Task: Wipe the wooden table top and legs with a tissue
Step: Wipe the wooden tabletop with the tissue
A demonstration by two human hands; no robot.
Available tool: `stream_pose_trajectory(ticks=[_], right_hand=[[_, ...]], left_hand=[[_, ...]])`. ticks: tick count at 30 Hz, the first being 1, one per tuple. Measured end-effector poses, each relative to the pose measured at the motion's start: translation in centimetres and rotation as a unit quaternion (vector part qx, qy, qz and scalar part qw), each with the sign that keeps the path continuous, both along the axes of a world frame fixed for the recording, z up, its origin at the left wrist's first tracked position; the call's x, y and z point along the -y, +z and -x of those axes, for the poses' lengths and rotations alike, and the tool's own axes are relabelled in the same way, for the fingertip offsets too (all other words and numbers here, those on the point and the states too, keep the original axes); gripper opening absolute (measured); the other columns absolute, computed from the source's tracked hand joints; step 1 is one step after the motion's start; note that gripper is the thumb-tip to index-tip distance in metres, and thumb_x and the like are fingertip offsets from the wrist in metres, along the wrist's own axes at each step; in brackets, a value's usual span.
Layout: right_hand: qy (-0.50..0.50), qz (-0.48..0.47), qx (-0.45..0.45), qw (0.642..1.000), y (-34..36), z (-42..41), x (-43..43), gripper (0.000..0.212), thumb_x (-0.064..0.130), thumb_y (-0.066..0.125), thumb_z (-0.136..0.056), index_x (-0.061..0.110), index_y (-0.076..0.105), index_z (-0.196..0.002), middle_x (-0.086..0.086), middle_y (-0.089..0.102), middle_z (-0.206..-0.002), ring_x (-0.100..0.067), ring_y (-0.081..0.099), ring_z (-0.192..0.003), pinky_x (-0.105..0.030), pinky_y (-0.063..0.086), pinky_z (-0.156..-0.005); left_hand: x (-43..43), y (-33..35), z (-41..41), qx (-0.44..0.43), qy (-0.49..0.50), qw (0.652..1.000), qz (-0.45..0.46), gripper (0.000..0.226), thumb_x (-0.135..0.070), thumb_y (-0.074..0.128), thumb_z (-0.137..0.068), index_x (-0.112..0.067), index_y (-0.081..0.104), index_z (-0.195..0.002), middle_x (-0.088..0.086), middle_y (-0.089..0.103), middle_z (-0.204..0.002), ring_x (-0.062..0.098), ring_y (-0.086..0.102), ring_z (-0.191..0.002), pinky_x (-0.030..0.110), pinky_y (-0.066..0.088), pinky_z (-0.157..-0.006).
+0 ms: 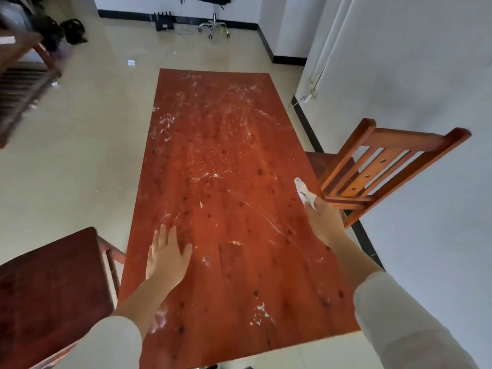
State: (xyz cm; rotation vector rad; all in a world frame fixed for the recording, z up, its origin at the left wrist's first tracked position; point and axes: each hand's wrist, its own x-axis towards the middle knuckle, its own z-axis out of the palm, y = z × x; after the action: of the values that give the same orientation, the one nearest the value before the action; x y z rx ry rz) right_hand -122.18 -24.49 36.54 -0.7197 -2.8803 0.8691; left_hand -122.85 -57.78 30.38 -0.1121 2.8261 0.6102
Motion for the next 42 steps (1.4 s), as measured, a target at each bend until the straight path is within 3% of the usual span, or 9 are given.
stream_pose_trajectory(ticks=[5, 10, 13, 20, 24, 30, 33, 37, 42], right_hand=[[0.096, -0.033, 0.217, 0.971, -6.6, -0.8, -0.4, 0.054, 0.051, 0.032, -0.097, 0.032, 0.025, -0.147, 0.0, 0.019, -0.158, -0.023, 0.014, -0.145, -0.049, 0.011, -0.116], [0.066, -0.108, 0.107, 0.986, -8.3, 0.0, 0.5, 0.081, 0.074, 0.004, -0.079, 0.035, 0.012, -0.15, -0.001, 0.002, -0.16, -0.025, 0.001, -0.147, -0.047, 0.005, -0.117], [0.08, -0.126, 0.169, 0.974, -10.4, 1.7, 0.3, 0.068, 0.067, 0.022, -0.09, 0.038, 0.004, -0.149, -0.003, -0.007, -0.159, -0.03, -0.007, -0.146, -0.05, 0.001, -0.116], [0.132, -0.299, 0.177, 0.928, -11.1, 6.2, -1.2, 0.059, 0.029, 0.058, -0.091, 0.03, 0.019, -0.136, -0.016, 0.006, -0.152, -0.046, 0.005, -0.14, -0.058, 0.024, -0.112], [0.119, -0.062, 0.083, 0.988, -11.9, 5.6, 5.4, 0.053, 0.029, 0.029, -0.103, 0.018, 0.009, -0.151, -0.007, 0.003, -0.16, -0.022, 0.002, -0.147, -0.039, 0.018, -0.119], [0.428, 0.016, 0.037, 0.903, -10.1, 3.1, 11.2, 0.054, 0.002, 0.035, -0.098, 0.019, 0.027, -0.148, 0.0, 0.018, -0.157, -0.017, 0.043, -0.13, -0.03, 0.045, -0.098], [0.327, -0.055, -0.041, 0.942, -10.1, 6.5, 7.2, 0.041, 0.007, 0.027, -0.094, 0.01, 0.041, -0.133, -0.005, 0.041, -0.133, -0.014, 0.053, -0.1, -0.026, 0.049, -0.08], [0.095, -0.091, 0.016, 0.991, -10.9, 9.8, -1.8, 0.043, 0.001, 0.042, -0.096, 0.017, 0.037, -0.136, -0.012, 0.039, -0.139, -0.029, 0.05, -0.119, -0.047, 0.051, -0.092], [0.046, -0.12, 0.107, 0.986, -12.4, 13.8, 0.0, 0.056, 0.017, 0.032, -0.102, 0.021, 0.006, -0.151, -0.008, 0.001, -0.16, -0.03, 0.001, -0.147, -0.045, 0.008, -0.118]], left_hand=[[-0.1, -2.4, 1.2, -0.013, 0.008, 0.999, 0.03, 0.076, -0.051, 0.03, -0.094, -0.009, 0.0, -0.149, 0.011, -0.007, -0.158, 0.025, -0.008, -0.145, 0.042, 0.007, -0.119], [0.4, -4.7, 0.6, 0.033, 0.057, 0.995, 0.076, 0.09, -0.062, 0.03, -0.087, -0.005, -0.004, -0.148, 0.024, -0.01, -0.154, 0.035, -0.011, -0.143, 0.045, 0.005, -0.118], [0.5, -5.3, 0.5, 0.037, 0.081, 0.993, 0.081, 0.098, -0.067, 0.029, -0.08, -0.002, 0.001, -0.148, 0.027, -0.005, -0.154, 0.038, -0.007, -0.143, 0.047, 0.006, -0.117], [0.1, -5.8, 0.5, 0.032, 0.089, 0.991, 0.093, 0.102, -0.07, 0.017, -0.074, -0.001, 0.003, -0.148, 0.029, -0.003, -0.153, 0.038, -0.007, -0.143, 0.045, 0.004, -0.117], [0.3, -6.0, 0.7, 0.037, 0.086, 0.99, 0.107, 0.102, -0.07, 0.017, -0.074, 0.0, 0.006, -0.148, 0.029, -0.001, -0.153, 0.04, -0.004, -0.143, 0.047, 0.007, -0.117], [0.0, -5.6, 0.8, 0.045, 0.085, 0.989, 0.113, 0.103, -0.07, 0.016, -0.073, 0.001, 0.008, -0.147, 0.03, 0.002, -0.152, 0.041, -0.002, -0.143, 0.048, 0.01, -0.117], [0.2, -5.8, 0.9, 0.056, 0.079, 0.988, 0.119, 0.104, -0.072, 0.014, -0.074, 0.0, 0.005, -0.148, 0.03, -0.001, -0.153, 0.04, -0.004, -0.143, 0.047, 0.009, -0.118], [0.3, -6.4, 0.9, 0.042, 0.077, 0.989, 0.12, 0.112, -0.08, 0.0, -0.072, 0.002, 0.01, -0.147, 0.032, 0.004, -0.152, 0.043, 0.001, -0.142, 0.049, 0.013, -0.115], [0.4, -6.9, 1.2, 0.044, 0.082, 0.988, 0.123, 0.11, -0.08, 0.004, -0.074, 0.002, 0.01, -0.147, 0.031, 0.002, -0.152, 0.042, 0.0, -0.143, 0.049, 0.013, -0.116]])
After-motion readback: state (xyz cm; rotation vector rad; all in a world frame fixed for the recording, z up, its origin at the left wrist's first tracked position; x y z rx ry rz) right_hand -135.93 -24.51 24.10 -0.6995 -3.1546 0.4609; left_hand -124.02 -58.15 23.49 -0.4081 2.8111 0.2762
